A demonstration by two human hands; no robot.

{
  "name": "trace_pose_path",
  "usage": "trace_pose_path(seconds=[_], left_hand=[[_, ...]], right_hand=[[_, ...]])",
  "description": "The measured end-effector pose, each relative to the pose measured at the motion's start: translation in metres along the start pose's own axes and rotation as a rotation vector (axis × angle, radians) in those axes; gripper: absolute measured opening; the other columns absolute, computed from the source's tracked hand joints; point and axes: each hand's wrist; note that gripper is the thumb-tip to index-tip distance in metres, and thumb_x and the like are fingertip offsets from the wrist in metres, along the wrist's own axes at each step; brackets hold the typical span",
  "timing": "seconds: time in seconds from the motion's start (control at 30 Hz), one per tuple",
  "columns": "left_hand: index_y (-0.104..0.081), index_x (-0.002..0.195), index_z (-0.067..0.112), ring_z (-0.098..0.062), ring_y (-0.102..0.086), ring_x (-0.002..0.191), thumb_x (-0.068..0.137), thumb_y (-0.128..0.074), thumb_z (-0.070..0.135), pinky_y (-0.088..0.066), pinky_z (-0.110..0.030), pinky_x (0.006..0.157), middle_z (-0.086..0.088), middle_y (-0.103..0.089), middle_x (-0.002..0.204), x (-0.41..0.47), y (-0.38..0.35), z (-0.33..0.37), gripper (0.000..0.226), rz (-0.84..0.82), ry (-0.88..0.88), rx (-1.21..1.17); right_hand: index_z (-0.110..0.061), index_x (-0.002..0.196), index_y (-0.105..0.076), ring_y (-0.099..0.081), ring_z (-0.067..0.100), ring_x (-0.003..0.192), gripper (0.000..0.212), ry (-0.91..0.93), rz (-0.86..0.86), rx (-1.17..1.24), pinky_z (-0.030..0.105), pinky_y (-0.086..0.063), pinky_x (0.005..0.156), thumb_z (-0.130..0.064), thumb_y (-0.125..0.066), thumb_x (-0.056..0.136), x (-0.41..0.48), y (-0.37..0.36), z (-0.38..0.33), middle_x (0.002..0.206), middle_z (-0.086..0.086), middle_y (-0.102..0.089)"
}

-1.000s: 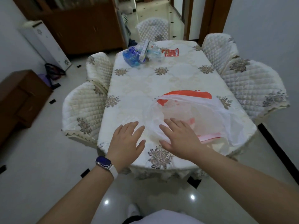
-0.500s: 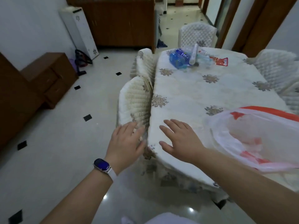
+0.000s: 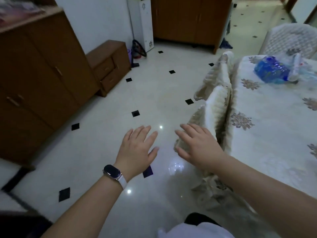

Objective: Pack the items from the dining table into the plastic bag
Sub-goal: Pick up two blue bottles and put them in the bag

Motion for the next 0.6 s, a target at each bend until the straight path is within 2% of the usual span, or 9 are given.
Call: trace_pose_path(seconds=[0.3, 0.6], left_hand=[[-0.057, 0.133, 0.018, -0.029, -0.048, 0.132, 0.093, -0.048, 0.046, -0.037, -0.051, 0.109, -0.009, -0.055, 0.140, 0.053, -0.024, -0.088, 0.050, -0.095, 0.101, 0.077], [-0.058, 0.133, 0.020, -0.030, -0.051, 0.129, 0.093, -0.039, 0.049, -0.038, -0.050, 0.107, -0.008, -0.057, 0.139, 0.204, -0.048, -0.180, 0.053, -0.196, 0.138, 0.152]], right_hand=[[-0.018, 0.129, -0.057, -0.051, 0.029, 0.125, 0.056, 0.054, -0.022, 0.052, 0.043, -0.041, 0.101, -0.055, -0.044, 0.088, 0.128, -0.055, 0.011, 0.136, 0.008, -0.056], [-0.015, 0.122, -0.062, -0.054, 0.031, 0.120, 0.053, 0.049, 0.058, 0.156, 0.043, -0.043, 0.096, -0.052, -0.045, 0.086, 0.290, -0.109, 0.070, 0.130, 0.010, -0.060]])
Point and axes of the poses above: each hand's wrist, its own x-axis towards the middle knuckle, its own y-axis out of the back of the hand, z = x × y
